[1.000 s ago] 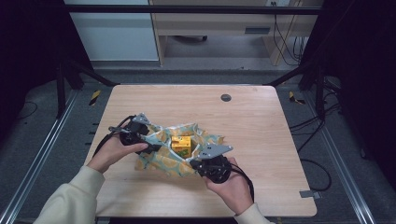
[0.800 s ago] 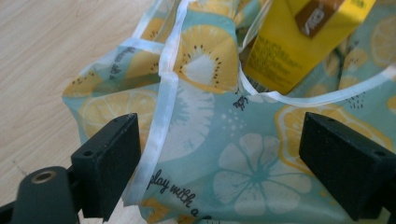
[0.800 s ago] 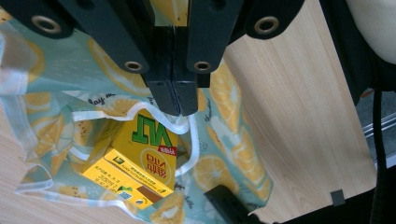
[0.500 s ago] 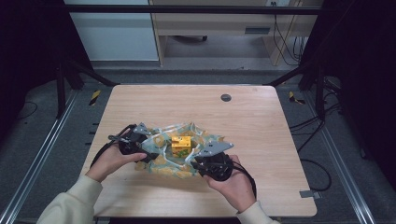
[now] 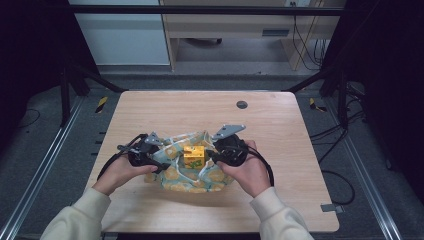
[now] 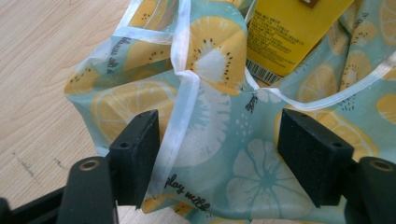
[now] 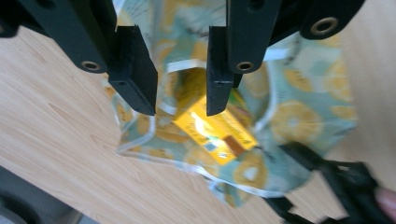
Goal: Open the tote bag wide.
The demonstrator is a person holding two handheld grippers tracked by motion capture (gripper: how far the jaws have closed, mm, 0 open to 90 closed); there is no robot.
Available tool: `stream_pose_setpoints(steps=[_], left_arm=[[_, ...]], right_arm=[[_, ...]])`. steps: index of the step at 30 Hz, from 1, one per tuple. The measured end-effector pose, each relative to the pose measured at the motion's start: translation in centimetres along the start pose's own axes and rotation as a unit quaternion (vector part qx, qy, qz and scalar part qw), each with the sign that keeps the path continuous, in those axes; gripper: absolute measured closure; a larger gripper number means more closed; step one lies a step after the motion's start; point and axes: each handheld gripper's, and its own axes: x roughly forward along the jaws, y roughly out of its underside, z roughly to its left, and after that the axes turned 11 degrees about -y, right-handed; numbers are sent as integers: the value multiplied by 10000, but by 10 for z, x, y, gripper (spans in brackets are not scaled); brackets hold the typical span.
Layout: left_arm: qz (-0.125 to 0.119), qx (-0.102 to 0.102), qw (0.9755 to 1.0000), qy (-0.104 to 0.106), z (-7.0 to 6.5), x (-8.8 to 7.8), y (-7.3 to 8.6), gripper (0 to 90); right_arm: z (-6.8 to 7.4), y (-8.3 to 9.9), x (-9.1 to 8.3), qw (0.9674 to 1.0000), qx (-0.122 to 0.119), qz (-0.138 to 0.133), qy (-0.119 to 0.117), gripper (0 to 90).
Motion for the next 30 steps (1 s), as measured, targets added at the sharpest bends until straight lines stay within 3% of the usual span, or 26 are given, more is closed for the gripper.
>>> stream_pose_setpoints(steps=[6, 10, 14, 18, 25, 30], left_arm=[[16, 4, 10000, -29, 1, -1, 1, 400], [-15, 75, 9999, -101, 2, -3, 1, 576], [-113, 73, 9997, -189, 3, -7, 2, 771], [-212, 61, 9996, -199, 3, -14, 3, 866], [-532, -2, 9980, -327, 0, -37, 9, 884], [-954, -11, 9948, -369, -7, -57, 14, 889]], right_arm=[[-22, 4, 25, 9989, 242, 394, 23, 628], [-26, 7, 33, 9980, 341, 523, -93, 847], [-24, 4, 26, 9989, 302, 334, -87, 900], [-21, 0, 12, 9998, 209, 21, -45, 900], [-6, -1, -20, 9989, 82, -446, -69, 900], [9, 2, -38, 9975, -74, -691, -103, 900]])
